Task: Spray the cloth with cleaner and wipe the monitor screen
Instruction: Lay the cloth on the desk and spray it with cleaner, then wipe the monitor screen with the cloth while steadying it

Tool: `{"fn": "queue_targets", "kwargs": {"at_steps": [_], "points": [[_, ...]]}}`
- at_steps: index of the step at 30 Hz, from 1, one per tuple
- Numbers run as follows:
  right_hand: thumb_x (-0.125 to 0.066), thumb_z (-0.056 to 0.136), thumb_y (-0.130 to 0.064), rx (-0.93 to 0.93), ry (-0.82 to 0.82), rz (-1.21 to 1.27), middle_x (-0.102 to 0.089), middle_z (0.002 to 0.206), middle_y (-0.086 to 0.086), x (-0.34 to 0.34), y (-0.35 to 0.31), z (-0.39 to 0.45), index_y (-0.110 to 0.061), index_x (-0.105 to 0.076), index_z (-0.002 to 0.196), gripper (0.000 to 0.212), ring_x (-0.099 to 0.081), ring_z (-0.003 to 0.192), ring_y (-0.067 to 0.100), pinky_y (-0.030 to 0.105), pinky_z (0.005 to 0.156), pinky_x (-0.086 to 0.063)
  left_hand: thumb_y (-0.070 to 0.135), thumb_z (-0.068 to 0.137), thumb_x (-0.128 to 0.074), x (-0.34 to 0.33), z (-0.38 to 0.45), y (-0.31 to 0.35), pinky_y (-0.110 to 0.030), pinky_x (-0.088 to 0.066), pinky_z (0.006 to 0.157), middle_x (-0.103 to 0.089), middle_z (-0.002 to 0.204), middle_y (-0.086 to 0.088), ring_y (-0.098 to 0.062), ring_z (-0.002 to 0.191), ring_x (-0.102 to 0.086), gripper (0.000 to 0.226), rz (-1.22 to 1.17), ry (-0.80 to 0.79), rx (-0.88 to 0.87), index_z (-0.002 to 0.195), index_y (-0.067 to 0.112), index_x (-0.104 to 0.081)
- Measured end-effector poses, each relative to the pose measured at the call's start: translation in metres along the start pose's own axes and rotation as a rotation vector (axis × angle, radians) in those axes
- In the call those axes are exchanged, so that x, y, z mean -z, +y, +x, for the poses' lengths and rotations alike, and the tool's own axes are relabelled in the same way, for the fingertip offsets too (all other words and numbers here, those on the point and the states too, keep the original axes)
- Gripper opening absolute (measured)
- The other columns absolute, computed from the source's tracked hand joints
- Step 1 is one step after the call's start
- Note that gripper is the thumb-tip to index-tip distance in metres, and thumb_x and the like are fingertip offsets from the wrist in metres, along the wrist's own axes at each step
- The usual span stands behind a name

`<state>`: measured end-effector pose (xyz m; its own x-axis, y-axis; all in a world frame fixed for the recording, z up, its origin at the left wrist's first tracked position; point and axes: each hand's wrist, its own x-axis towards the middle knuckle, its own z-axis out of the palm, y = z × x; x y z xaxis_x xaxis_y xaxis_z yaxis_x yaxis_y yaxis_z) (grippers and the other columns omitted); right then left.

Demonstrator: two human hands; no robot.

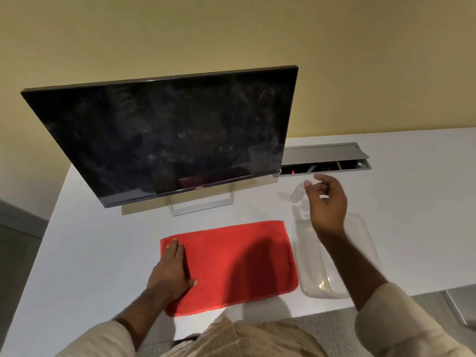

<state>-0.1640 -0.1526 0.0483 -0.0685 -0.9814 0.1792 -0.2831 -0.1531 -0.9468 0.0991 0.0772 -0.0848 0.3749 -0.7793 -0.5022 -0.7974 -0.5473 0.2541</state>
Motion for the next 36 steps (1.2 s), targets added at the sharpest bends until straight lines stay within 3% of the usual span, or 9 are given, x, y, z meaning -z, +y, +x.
{"fn": "queue_targets", "kwargs": {"at_steps": [4, 8, 12, 16, 20, 22, 27, 33, 36], "points": [[-0.068, 0.088, -0.007, -0.191, -0.07, -0.003, -0.057, 0.067, -0.001, -0.012, 0.015, -0.061, -0.008, -0.069, 0.09, 0.002, -0.05, 0.059, 0.004, 0.018, 0.059, -0.043, 0.059, 0.08, -0.071, 0.002, -0.001, 0.0, -0.039, -0.022, 0.124, 0.016, 0.168, -0.006, -0.024, 0.156, 0.001, 0.121, 0.031, -0.013, -0.023, 0.159, 0.011, 0.007], [-0.066, 0.084, -0.014, -0.543, -0.128, -0.093, -0.056, 0.054, 0.005, -0.019, 0.041, -0.118, -0.006, -0.063, 0.061, 0.025, -0.05, 0.054, 0.011, 0.029, 0.06, -0.042, 0.061, 0.082, -0.068, 0.003, -0.002, 0.0, -0.041, -0.022, 0.124, 0.016, 0.168, -0.007, -0.026, 0.156, 0.001, 0.119, 0.077, -0.032, -0.033, 0.159, 0.01, 0.007], [-0.072, 0.087, -0.015, -0.965, -0.149, 0.04, -0.061, 0.055, 0.005, -0.02, 0.063, -0.165, -0.005, -0.067, 0.073, 0.017, -0.051, 0.044, 0.014, 0.023, 0.043, -0.039, 0.06, 0.082, -0.067, 0.007, -0.002, 0.001, -0.04, -0.022, 0.124, 0.008, 0.168, -0.011, -0.029, 0.156, -0.003, 0.115, 0.116, -0.037, -0.061, 0.159, 0.008, 0.0], [-0.071, 0.084, -0.013, -1.228, -0.269, 0.089, -0.051, 0.05, 0.003, -0.025, 0.075, -0.2, -0.009, -0.062, 0.076, 0.013, -0.042, 0.036, 0.013, 0.018, 0.038, -0.023, 0.056, 0.082, -0.065, 0.017, 0.002, 0.005, -0.039, -0.029, 0.12, -0.021, 0.165, -0.009, -0.028, 0.15, -0.024, 0.091, 0.127, 0.027, -0.163, 0.155, 0.015, -0.03], [-0.071, 0.083, -0.009, -1.333, -0.233, 0.148, -0.042, 0.046, 0.004, -0.036, 0.08, -0.224, -0.01, -0.052, 0.069, 0.024, -0.037, 0.037, 0.016, 0.024, 0.047, -0.021, 0.049, 0.083, -0.064, 0.029, 0.012, 0.013, -0.034, -0.03, 0.12, -0.038, 0.157, -0.001, -0.02, 0.143, -0.036, 0.074, 0.116, 0.06, -0.306, 0.148, 0.023, -0.044], [-0.074, 0.082, -0.013, -1.363, -0.205, 0.119, -0.048, 0.046, 0.007, -0.042, 0.078, -0.231, -0.007, -0.055, 0.067, 0.025, -0.046, 0.038, 0.019, 0.022, 0.043, -0.027, 0.047, 0.082, -0.066, 0.038, 0.022, 0.022, -0.033, -0.033, 0.118, -0.042, 0.153, 0.001, -0.02, 0.139, -0.04, 0.073, 0.121, 0.052, -0.361, 0.148, 0.024, -0.044], [-0.079, 0.079, -0.016, -1.352, -0.081, 0.079, -0.064, 0.049, 0.012, -0.061, 0.071, -0.236, 0.0, -0.066, 0.076, 0.021, -0.07, 0.051, 0.028, 0.02, 0.039, -0.034, 0.041, 0.08, -0.072, 0.054, 0.044, 0.041, -0.037, -0.036, 0.115, -0.025, 0.162, -0.002, -0.027, 0.142, -0.036, 0.081, 0.264, -0.168, -0.376, 0.152, 0.025, -0.038], [-0.084, 0.075, -0.011, -1.363, 0.001, 0.125, -0.063, 0.048, 0.013, -0.07, 0.068, -0.233, 0.009, -0.067, 0.088, 0.029, -0.06, 0.041, 0.026, 0.03, 0.053, -0.049, 0.032, 0.081, -0.068, 0.053, 0.046, 0.042, -0.039, -0.038, 0.114, -0.022, 0.163, -0.003, -0.029, 0.14, -0.036, 0.076, 0.35, -0.199, -0.368, 0.151, 0.027, -0.04], [-0.082, 0.077, -0.009, -1.39, -0.001, 0.136, -0.07, 0.066, 0.016, -0.069, 0.064, -0.231, 0.006, -0.068, 0.087, 0.022, -0.064, 0.046, 0.026, 0.026, 0.047, -0.045, 0.034, 0.08, -0.068, 0.056, 0.046, 0.046, -0.041, -0.04, 0.112, -0.026, 0.161, -0.003, -0.028, 0.138, -0.04, 0.073, 0.379, -0.198, -0.359, 0.148, 0.028, -0.044]]}}
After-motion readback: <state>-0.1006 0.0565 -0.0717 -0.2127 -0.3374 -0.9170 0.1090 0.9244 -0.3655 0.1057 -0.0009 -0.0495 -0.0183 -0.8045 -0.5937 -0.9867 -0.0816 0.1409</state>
